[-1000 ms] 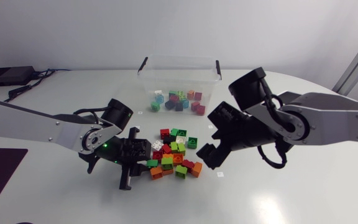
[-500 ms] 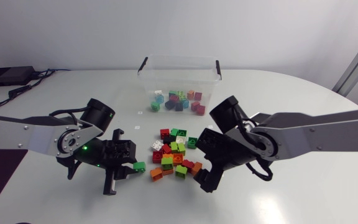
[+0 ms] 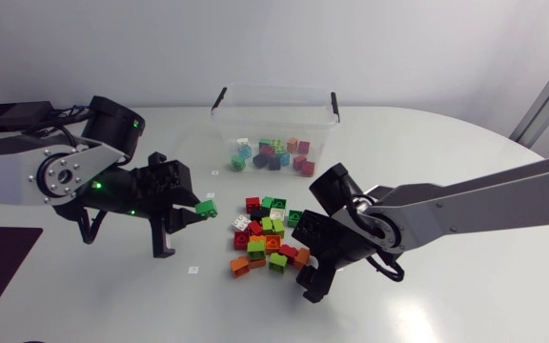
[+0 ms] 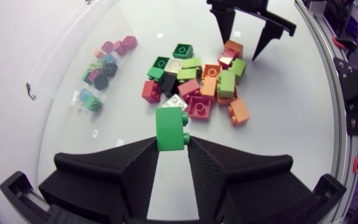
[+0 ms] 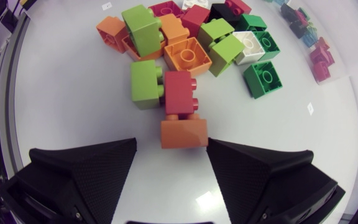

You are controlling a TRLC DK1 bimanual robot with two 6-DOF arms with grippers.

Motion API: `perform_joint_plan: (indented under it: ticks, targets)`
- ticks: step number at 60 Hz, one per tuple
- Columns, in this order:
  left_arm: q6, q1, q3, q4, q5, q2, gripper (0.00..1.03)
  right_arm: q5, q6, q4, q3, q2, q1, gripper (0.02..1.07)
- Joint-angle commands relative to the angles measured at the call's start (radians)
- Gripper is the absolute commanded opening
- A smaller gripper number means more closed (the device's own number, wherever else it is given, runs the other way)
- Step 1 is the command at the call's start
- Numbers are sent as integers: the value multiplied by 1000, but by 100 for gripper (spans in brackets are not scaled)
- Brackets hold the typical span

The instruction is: Place the duplo bricks in the container

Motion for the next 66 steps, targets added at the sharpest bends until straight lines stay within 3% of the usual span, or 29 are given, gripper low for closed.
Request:
perform_joint_plan:
  ticks: [1,15,39,66]
  targets:
    - [-85,5,67,6,9,7,32,4,-24,22,14,26,14,69]
    - [-224,-4,178,63,9,61,32,2,-27,49,14,38,21,34]
    - [-407,-7,448,129,-5,263,33,-1,-53,-7,15,-91,-66,33]
    - [-546,-33,862,147,-102,596,33,-50,-40,-69,139,-186,-186,33]
